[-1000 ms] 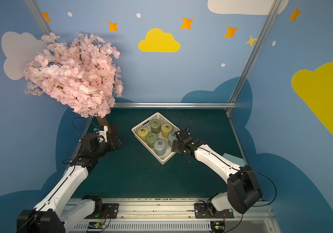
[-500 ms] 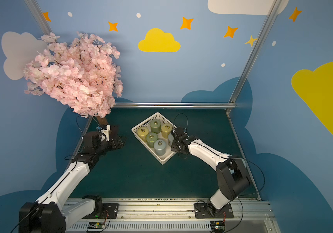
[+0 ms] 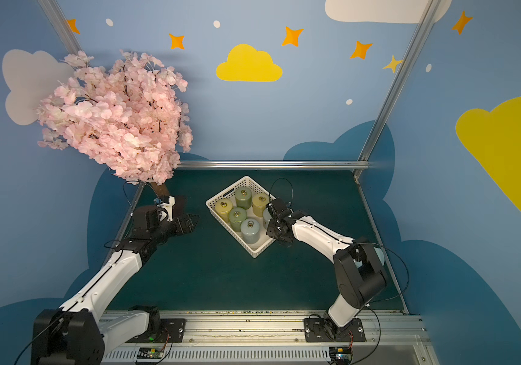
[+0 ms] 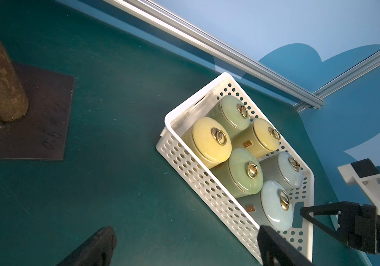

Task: Take the tea canister out of the basket
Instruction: Adjust the basket at the center of the board.

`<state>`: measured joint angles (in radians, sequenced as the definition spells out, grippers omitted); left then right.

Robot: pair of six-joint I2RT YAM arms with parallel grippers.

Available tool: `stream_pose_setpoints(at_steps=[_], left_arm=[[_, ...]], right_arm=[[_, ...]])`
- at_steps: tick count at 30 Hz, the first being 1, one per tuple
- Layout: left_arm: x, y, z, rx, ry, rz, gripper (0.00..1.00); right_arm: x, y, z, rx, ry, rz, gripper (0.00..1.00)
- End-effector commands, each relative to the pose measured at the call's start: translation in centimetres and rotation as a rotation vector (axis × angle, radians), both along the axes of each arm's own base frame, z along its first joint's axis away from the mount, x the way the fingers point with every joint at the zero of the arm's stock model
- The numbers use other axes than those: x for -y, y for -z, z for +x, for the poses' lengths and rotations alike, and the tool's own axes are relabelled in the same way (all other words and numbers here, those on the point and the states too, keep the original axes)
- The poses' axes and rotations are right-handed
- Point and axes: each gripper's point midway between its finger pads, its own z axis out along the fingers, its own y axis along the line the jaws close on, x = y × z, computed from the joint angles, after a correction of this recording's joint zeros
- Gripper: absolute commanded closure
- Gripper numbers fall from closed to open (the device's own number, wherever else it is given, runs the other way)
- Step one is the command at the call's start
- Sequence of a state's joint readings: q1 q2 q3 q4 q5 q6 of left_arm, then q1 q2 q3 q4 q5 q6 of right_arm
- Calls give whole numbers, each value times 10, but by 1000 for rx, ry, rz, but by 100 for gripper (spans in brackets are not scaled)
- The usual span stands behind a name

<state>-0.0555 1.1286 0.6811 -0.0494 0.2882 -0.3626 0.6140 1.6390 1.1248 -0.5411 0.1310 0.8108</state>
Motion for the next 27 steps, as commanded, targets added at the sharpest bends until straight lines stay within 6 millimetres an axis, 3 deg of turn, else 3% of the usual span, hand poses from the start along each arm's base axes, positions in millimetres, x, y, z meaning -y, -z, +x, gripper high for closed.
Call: stream_pose_setpoints(at_steps=[1,13,27], left_arm=[[6,-16,7,50,34,1,0],[18,-12,10,28,81,-26,0],[32,2,17,-12,118,-61,0]], right_arm=[[12,0,-1,-16,-27,-57,75],[34,-4,5,-11,-63,-55,83],[63,-21,29,70,-183,-94,86]])
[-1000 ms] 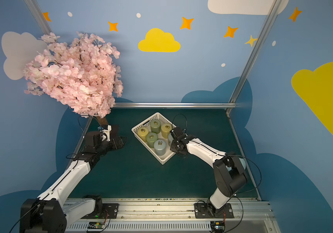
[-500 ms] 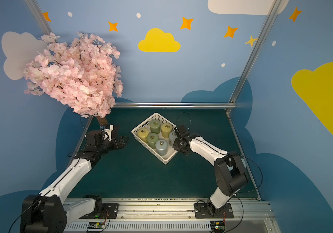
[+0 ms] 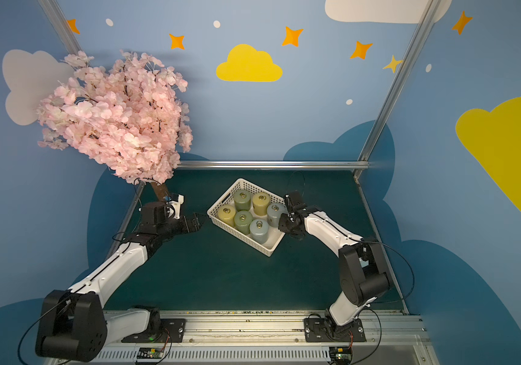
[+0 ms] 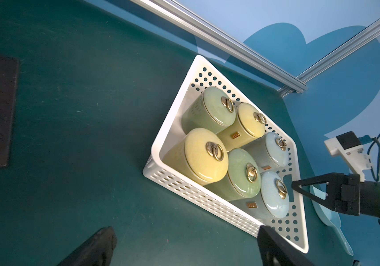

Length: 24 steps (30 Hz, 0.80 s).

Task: Take the tea canister out of the basket
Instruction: Adjust the basket at the center of the board.

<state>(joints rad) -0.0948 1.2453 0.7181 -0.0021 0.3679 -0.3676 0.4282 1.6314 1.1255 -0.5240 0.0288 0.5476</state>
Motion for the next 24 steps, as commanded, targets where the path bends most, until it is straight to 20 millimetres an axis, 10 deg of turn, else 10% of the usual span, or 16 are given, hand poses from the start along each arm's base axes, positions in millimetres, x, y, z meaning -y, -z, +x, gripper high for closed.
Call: stream_pose_setpoints(at_steps=[1,24], left_arm=[[6,-8,7,21,18,-21,0],[36,18,27,-47,57,-33,0]], right_arm=[[20,-18,1,53,-91,-81,86],[0,-32,69,134,-311,-71,89]])
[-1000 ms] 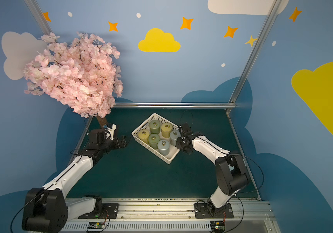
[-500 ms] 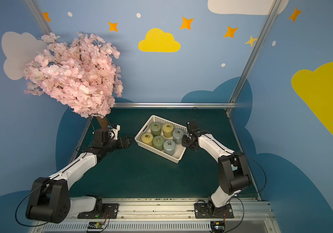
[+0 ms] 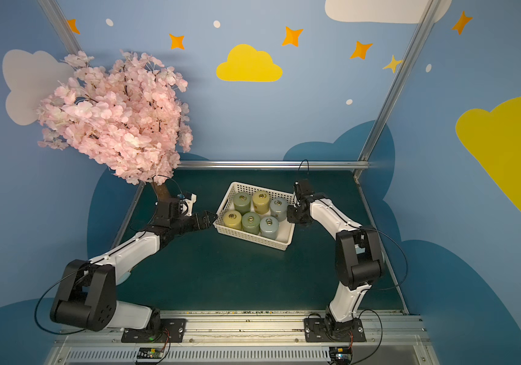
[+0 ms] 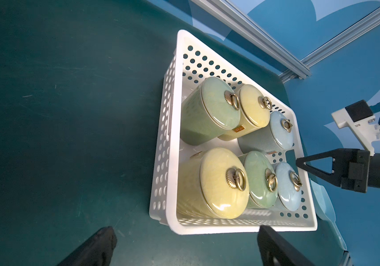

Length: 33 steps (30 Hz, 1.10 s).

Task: Take the tea canister out of the basket
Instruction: Adjust the basket at the center of the board.

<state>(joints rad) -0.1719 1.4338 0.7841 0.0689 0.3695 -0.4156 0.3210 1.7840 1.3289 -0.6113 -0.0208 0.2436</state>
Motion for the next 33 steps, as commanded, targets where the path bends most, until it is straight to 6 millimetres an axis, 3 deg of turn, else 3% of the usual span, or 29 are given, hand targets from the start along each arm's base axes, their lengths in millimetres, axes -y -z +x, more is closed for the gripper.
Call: stream_pose_setpoints(at_steps=[1,13,25,33], left_arm=[[4,-8,6,28,4,-6,0],[6,-11,-4,33,1,0,0],[4,-13,-6,35,-1,12,0],[6,-19,-8,44,8,24,0]], right_arm=[[-22,-29,27,122,-130,33,89],[-43,-31,51,123,-162,79,90],[-77,-28,54,113,-245,110,90],[-84,-24,53,100,-238,104,89]])
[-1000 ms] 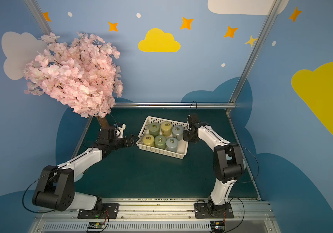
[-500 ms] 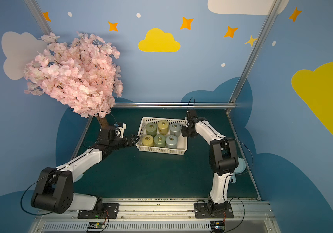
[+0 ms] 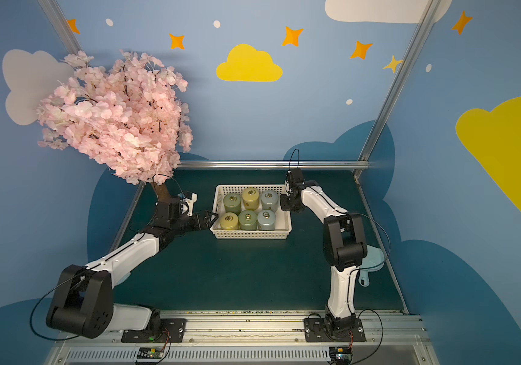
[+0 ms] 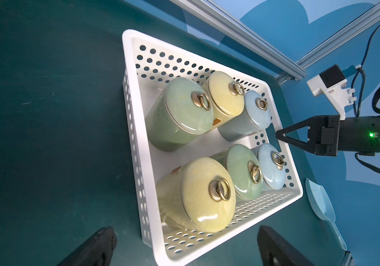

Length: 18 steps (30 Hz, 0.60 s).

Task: Take the tea canister out of the basket
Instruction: Adjust the basket at the center of the board.

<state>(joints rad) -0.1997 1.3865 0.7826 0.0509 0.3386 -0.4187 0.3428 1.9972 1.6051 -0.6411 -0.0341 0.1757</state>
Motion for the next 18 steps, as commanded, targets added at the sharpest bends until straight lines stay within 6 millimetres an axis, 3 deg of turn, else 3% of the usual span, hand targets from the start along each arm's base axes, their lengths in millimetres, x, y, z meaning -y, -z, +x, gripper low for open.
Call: stream_pose_setpoints(at_steps=[1,9,18], left_arm=[[1,-7,-3,14,10,16,0],[14,-10,-4,16,46,94,0],[30,-14,-1,0,105,203,0]], right_arm=[[-50,-23,-2,55,-142,104,88],[-26,-36,1,70,-52,94,57],[-3,-53,-18,99,-34,75,39]])
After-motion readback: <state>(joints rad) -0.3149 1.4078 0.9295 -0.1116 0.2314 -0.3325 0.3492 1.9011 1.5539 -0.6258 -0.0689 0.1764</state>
